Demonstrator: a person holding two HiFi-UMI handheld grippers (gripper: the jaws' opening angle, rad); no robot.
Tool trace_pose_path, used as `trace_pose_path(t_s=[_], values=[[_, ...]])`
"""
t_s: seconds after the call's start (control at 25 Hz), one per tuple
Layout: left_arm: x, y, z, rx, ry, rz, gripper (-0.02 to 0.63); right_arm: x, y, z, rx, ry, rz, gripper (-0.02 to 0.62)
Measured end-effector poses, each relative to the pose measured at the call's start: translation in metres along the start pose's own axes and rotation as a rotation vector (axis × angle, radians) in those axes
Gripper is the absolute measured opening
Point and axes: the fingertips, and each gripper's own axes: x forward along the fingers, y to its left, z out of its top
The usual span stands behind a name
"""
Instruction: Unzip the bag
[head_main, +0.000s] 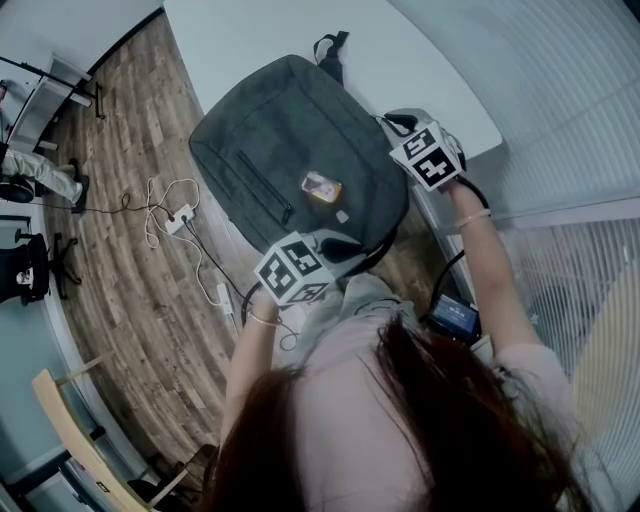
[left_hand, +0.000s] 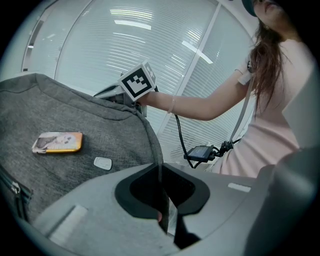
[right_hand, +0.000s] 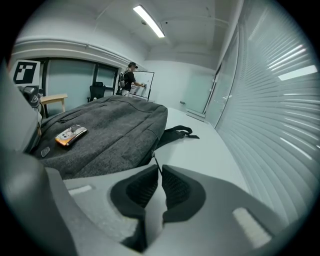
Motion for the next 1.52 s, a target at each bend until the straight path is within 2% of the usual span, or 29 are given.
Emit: trace_pose_path(t_s=[0.2, 0.64, 1.16, 1.44, 1.52], values=[[-0.001, -0.002, -0.001, 0.018, -0.005, 0.033, 0.035, -0.003, 0.004, -0.001, 0.005, 0.006, 0.013, 0.026], [-0.007, -0.005, 0.005, -0.003, -0.022, 0.062, 0.049, -0.012, 0.006, -0.003, 0.043, 0.009, 0.025, 0.026], [-0.015, -0.009, 0.018, -0.019, -0.064, 0.115, 0.061, -0.033, 0.006, 0.006, 0.111, -0.096, 0.063, 0.051], [-0.021, -0.008, 0.026, -0.014, -0.072, 0.189, 0.098, -0.042, 0.013, 0.016, 0.094, -0.145, 0.078, 0.051], [-0.026, -0.006, 0.029, -0.028, -0.099, 0.223, 0.091, -0.045, 0.016, 0.021, 0.097, -0.171, 0.075, 0.049]])
